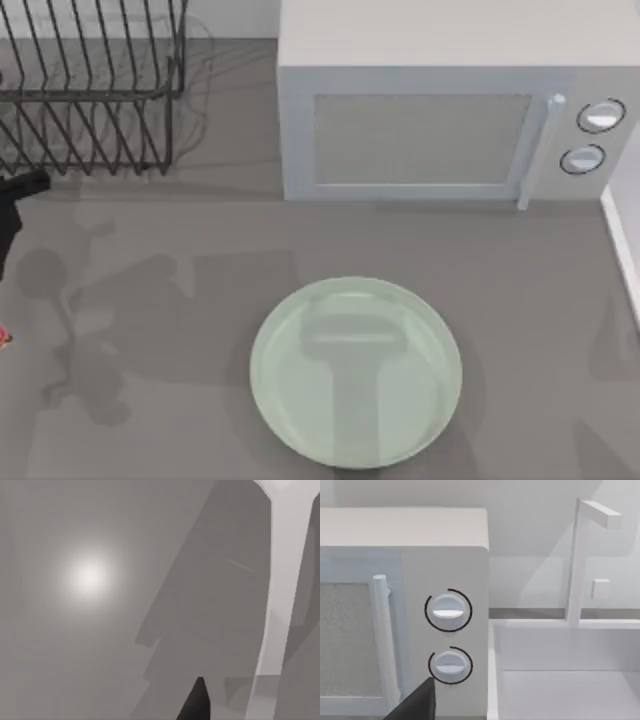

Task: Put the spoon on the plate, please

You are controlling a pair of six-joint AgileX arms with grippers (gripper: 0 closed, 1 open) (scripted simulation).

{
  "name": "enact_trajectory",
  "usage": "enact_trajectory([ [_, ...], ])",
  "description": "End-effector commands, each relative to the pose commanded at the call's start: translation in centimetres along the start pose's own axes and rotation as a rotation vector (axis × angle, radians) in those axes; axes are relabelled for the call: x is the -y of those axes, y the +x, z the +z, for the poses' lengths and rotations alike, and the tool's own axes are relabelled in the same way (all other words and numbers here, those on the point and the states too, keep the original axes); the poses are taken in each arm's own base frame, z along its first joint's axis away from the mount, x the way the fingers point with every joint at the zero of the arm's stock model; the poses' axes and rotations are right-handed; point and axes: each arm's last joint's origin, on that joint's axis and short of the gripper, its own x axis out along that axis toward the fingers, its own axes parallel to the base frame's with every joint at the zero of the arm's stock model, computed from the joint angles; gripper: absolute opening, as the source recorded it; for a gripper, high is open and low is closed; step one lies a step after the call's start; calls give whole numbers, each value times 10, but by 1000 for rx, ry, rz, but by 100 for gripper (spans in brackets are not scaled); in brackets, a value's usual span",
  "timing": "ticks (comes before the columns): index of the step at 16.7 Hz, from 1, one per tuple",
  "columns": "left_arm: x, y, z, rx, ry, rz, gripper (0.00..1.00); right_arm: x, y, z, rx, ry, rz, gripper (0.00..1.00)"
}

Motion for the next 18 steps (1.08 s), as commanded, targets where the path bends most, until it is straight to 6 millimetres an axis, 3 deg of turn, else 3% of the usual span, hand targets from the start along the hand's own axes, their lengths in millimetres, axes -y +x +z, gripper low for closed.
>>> enact_trajectory([
  [5, 99, 15, -27, -23, -381, 59, 0, 0, 0, 0, 0, 0, 0, 100],
  [10, 185, 26, -87, 21, -727, 76, 0, 0, 0, 0, 0, 0, 0, 100],
  [14, 231, 28, -143, 63, -935, 33, 0, 0, 0, 0, 0, 0, 0, 100],
  [18, 256, 27, -187, 81, -1046, -22, 0, 0, 0, 0, 0, 0, 0, 100],
])
